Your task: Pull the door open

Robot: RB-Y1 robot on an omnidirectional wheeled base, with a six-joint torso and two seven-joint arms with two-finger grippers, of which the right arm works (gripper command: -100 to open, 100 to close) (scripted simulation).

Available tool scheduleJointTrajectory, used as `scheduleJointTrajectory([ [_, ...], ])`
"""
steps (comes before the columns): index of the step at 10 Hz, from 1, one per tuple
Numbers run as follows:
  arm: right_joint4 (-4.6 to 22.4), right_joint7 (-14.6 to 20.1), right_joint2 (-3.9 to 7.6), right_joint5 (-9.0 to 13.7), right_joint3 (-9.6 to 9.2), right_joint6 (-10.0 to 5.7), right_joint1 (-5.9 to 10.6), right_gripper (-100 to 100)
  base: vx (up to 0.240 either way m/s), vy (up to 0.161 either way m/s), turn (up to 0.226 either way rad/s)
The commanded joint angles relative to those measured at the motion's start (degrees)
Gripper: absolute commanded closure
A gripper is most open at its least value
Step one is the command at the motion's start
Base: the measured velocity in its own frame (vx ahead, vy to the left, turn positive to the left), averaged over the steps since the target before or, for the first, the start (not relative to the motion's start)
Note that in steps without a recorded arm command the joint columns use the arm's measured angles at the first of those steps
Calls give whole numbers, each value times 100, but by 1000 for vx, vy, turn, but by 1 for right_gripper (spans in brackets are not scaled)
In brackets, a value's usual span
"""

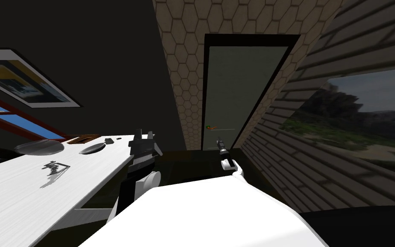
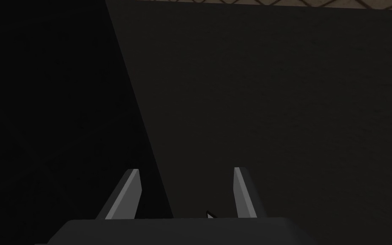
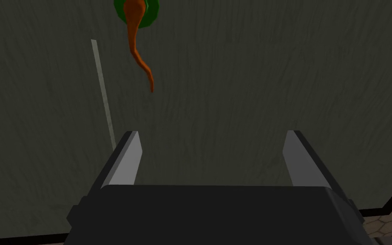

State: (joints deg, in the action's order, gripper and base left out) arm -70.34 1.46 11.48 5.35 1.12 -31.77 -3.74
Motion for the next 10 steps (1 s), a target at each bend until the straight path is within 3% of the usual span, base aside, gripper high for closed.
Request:
scheduleJointTrajectory([
  [1, 238, 24, 43, 16, 9, -45, 85, -100, 109, 3, 26],
  [10, 1343, 117, 205, 82, 57, -237, 506, -100, 98, 1, 22],
])
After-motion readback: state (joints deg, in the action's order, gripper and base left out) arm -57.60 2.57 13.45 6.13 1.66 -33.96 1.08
